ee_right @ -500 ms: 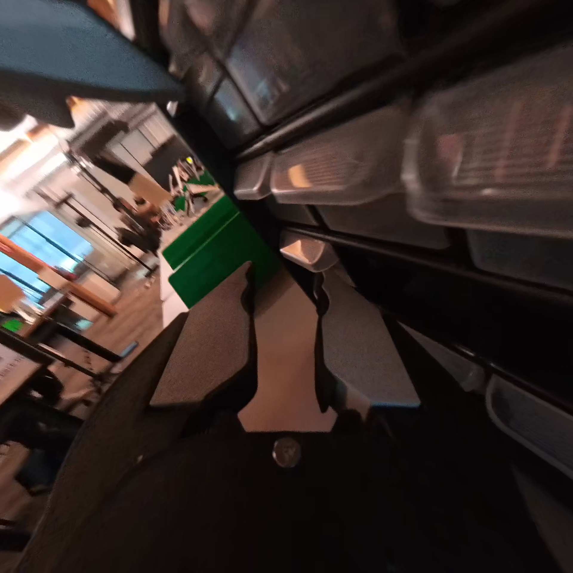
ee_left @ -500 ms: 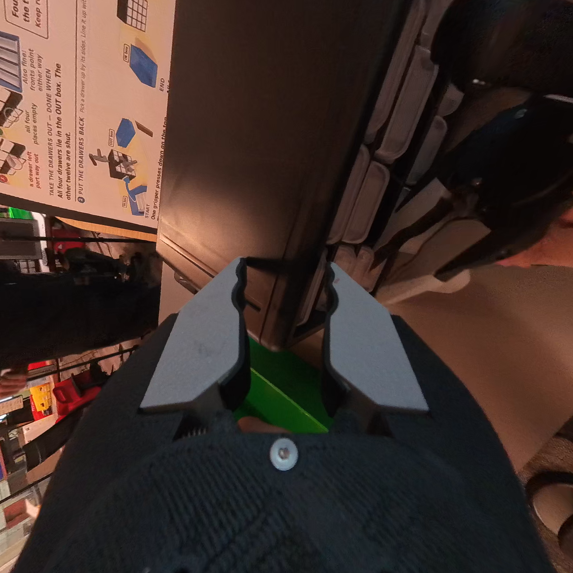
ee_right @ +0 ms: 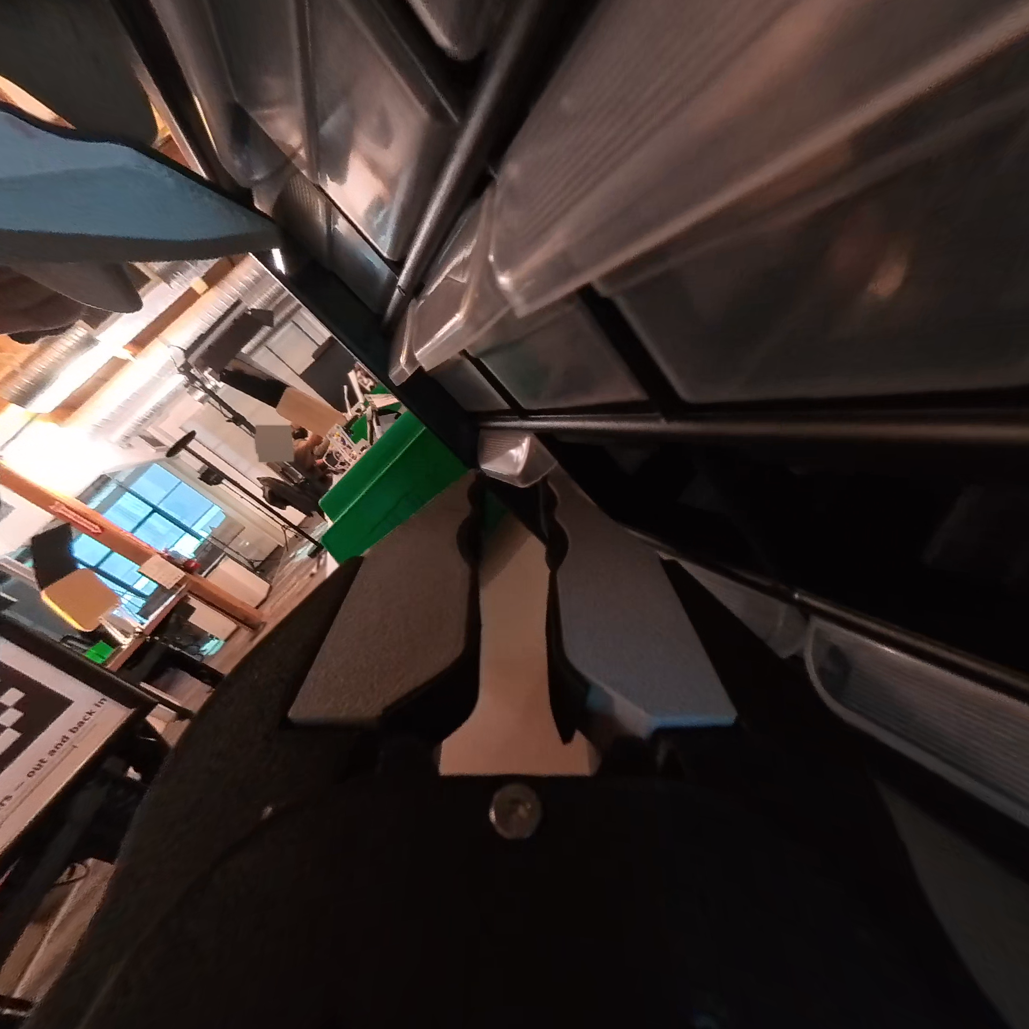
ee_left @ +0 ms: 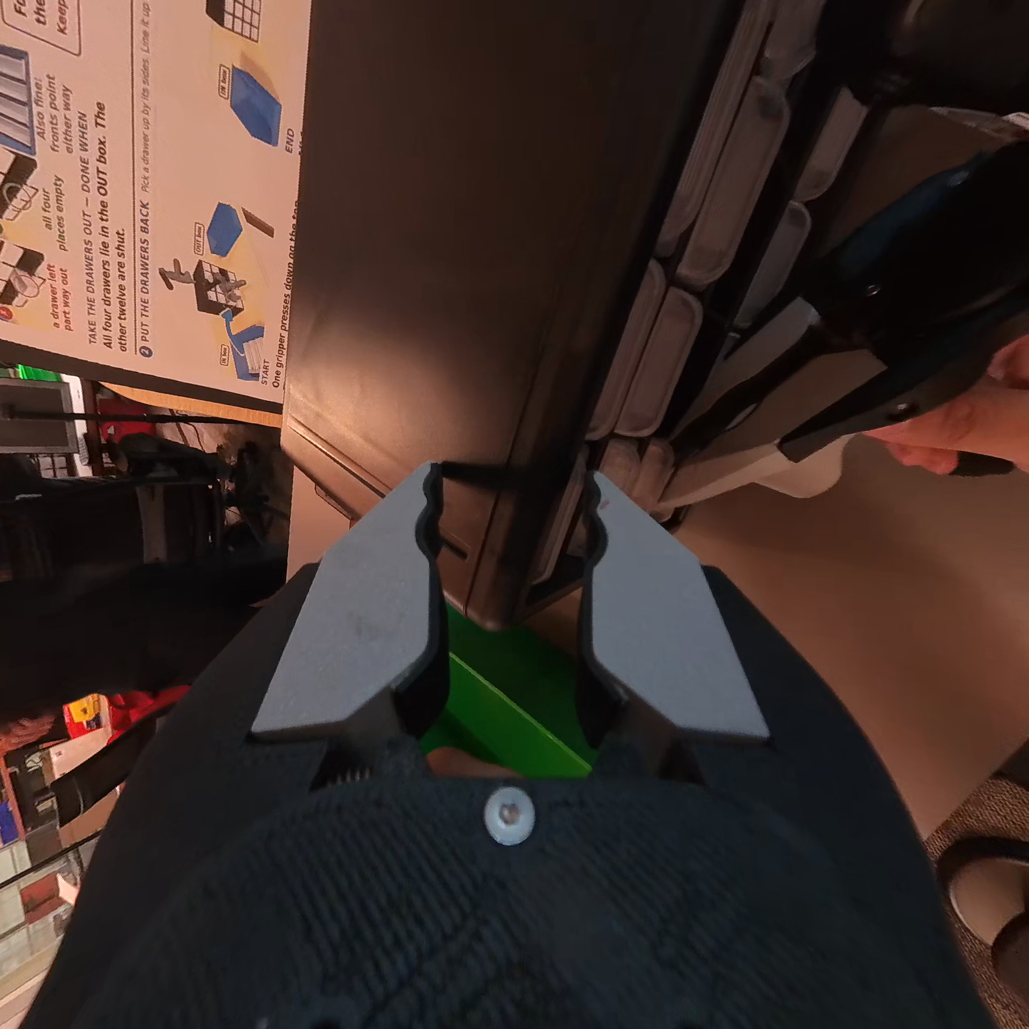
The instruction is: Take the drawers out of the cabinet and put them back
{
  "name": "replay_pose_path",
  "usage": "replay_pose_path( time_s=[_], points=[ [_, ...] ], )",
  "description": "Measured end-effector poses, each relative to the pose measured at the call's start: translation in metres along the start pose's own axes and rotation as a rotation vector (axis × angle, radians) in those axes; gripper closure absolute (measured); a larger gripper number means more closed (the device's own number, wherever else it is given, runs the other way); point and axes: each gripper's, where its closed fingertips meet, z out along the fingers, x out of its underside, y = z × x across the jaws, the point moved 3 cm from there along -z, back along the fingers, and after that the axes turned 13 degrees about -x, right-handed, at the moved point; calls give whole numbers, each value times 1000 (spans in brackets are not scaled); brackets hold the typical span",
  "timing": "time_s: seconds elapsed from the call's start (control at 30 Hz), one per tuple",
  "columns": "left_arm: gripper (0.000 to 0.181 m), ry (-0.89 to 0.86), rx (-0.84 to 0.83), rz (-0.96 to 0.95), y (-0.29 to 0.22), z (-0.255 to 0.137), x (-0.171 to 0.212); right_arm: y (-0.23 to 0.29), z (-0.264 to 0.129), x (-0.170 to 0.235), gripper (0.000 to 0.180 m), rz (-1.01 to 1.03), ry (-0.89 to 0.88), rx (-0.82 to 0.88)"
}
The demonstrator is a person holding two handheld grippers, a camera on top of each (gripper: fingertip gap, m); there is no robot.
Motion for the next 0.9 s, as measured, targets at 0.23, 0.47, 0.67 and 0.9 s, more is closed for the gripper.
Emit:
replay_pose_path(
  time_s=[0.23, 0.47, 0.67, 0.9],
  points=[
    [131, 19, -8, 6, -1, 0, -1, 2, -3, 3, 153, -14, 5, 20],
    [131, 42, -15, 22, -1, 0, -2, 0, -3, 4, 154, 12, 10, 13],
    [131, 40, -13, 20, 0, 0, -1, 1, 5, 4, 158, -3, 27, 7],
    [131, 55, -25, 22, 1, 3, -1, 4, 10, 0, 150, 2, 17, -27]
  ],
)
